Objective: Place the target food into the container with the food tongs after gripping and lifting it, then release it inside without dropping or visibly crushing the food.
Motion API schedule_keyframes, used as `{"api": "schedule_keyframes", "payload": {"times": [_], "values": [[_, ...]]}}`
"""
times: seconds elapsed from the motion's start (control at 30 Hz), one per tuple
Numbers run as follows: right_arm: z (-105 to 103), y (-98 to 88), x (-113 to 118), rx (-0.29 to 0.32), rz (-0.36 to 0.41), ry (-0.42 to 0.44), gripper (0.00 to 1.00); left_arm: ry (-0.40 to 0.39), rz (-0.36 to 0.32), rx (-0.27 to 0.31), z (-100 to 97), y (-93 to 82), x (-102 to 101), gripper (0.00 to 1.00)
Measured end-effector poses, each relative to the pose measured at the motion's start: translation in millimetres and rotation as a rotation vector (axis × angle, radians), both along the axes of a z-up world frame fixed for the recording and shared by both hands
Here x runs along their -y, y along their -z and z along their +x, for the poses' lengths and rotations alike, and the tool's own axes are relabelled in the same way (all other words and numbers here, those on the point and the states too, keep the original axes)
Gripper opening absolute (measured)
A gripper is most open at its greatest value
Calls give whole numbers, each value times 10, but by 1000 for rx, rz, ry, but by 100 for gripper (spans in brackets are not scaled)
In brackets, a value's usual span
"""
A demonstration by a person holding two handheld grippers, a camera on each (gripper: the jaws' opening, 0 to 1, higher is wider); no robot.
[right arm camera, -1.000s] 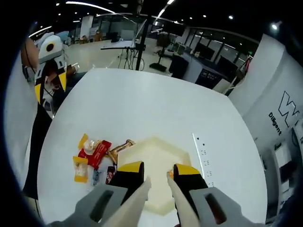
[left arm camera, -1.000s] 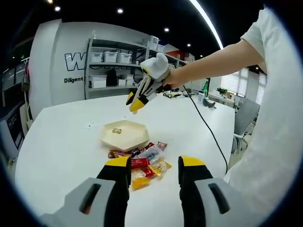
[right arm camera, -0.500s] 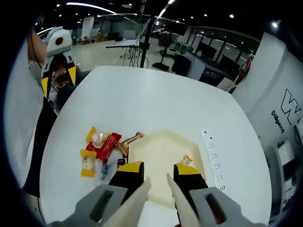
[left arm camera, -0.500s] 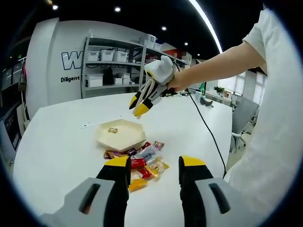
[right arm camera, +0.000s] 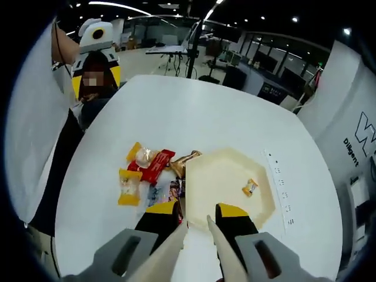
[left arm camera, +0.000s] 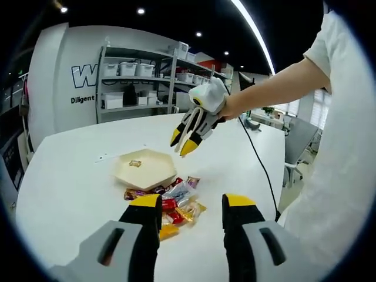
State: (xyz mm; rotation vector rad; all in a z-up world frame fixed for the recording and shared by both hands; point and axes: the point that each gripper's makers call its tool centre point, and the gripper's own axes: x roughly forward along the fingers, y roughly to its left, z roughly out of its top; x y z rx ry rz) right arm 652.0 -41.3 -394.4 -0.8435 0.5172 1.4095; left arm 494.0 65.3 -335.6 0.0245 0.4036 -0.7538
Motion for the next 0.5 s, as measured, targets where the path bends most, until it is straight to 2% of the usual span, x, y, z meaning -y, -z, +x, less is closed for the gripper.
{"api": "schedule_keyframes", "payload": {"times": [0.27,0.5], "values": [[-236,195,142,-24,-36,-40,19,10,4,0,-13,-2,32,38],[-325,307,184,-27,-58,-71,19,9,10,-1,-39,-5,30,38]]}}
